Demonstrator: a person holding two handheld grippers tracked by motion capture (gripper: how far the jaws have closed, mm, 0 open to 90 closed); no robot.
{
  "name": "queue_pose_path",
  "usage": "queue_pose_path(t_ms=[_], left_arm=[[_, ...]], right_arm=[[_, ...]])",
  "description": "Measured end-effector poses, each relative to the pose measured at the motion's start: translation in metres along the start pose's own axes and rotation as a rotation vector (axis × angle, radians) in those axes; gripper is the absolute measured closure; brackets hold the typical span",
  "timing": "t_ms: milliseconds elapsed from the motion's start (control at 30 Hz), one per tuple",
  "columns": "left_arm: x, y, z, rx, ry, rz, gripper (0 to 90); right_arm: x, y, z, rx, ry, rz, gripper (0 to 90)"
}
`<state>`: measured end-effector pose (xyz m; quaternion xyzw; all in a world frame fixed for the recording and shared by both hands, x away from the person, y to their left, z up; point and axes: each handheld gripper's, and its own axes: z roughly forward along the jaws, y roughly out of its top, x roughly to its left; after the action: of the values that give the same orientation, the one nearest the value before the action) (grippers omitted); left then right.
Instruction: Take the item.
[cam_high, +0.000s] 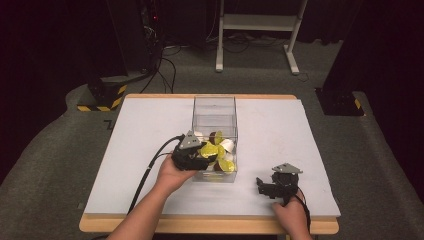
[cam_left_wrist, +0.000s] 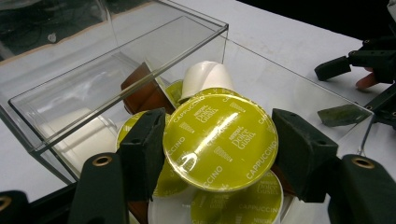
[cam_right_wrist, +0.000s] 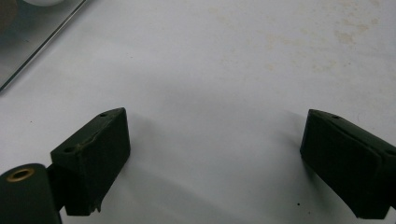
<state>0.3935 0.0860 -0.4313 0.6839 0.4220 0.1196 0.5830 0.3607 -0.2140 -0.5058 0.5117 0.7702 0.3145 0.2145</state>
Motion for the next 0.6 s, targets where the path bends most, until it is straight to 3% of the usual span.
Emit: queue_pose_path(t_ms=[600], left_arm=[[-0.001,0.008,-0.011,-0.031,-0.006,0.011,37.8]], right_arm=[[0.000,0.000,0.000,0.001,0.001,0.000,8.3]])
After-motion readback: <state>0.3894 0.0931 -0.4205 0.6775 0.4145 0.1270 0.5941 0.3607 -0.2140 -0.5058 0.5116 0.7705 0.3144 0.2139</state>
